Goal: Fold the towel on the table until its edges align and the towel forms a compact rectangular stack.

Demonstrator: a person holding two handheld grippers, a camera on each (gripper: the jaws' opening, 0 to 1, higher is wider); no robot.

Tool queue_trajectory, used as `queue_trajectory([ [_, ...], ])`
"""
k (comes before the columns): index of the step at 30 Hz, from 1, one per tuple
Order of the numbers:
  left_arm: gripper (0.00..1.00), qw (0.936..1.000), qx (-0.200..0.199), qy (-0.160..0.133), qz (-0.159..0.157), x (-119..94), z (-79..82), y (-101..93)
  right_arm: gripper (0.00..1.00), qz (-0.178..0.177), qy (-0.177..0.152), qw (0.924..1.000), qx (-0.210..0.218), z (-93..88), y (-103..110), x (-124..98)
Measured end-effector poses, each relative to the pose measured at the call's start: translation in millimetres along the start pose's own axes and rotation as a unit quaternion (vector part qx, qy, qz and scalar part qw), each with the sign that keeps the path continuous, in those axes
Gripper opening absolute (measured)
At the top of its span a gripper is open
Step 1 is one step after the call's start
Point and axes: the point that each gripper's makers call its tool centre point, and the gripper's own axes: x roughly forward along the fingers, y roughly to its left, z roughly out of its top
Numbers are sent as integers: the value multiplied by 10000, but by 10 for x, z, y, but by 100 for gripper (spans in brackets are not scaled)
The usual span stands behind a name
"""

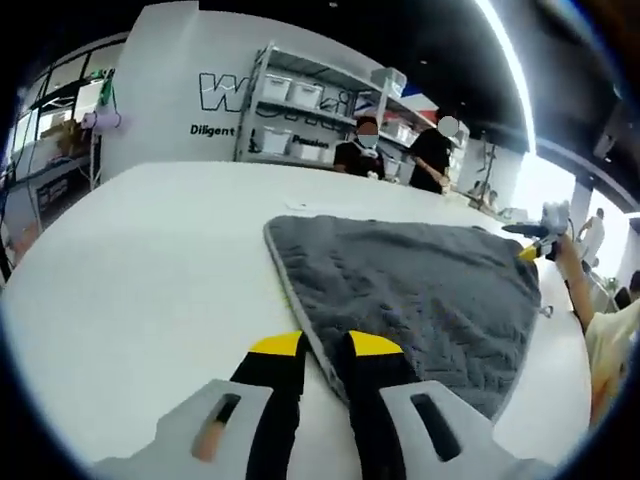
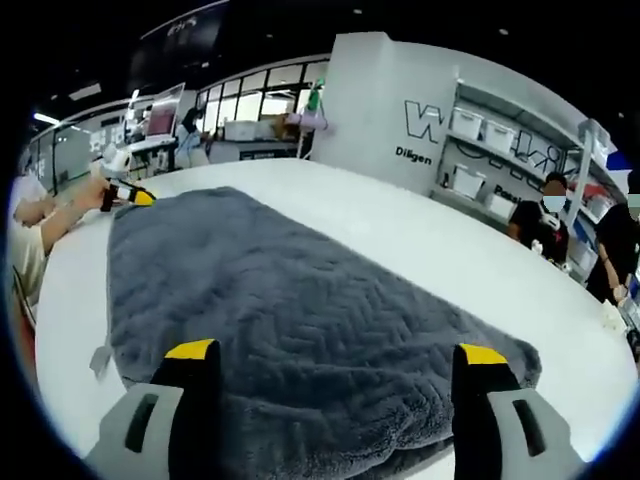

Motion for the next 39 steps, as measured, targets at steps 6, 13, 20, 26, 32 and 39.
queue_trajectory([
  [6, 3, 10000, 4, 42, -25, -8, -22, -26, 98, 78, 88, 9999, -104, -18, 18, 27],
  [13, 2, 9997, -37, 222, 16, -79, -49, -9, 98, 48, 94, 9999, -59, -33, -8, 27],
  [20, 2, 9995, -22, 323, 36, -185, -43, 38, 97, 58, 109, 9999, -17, -44, -35, 35],
  [26, 2, 9992, 66, 386, 82, -257, -37, 93, 97, 68, 134, 9999, -37, -46, -44, 37],
  [32, 2, 9983, -25, 351, 470, -385, -14, 346, 97, 72, 140, 9999, -43, -50, -19, 26],
  [39, 2, 9967, -275, 259, 718, -504, 28, 601, 97, 98, 172, 9998, -50, -63, 18, 26],
])
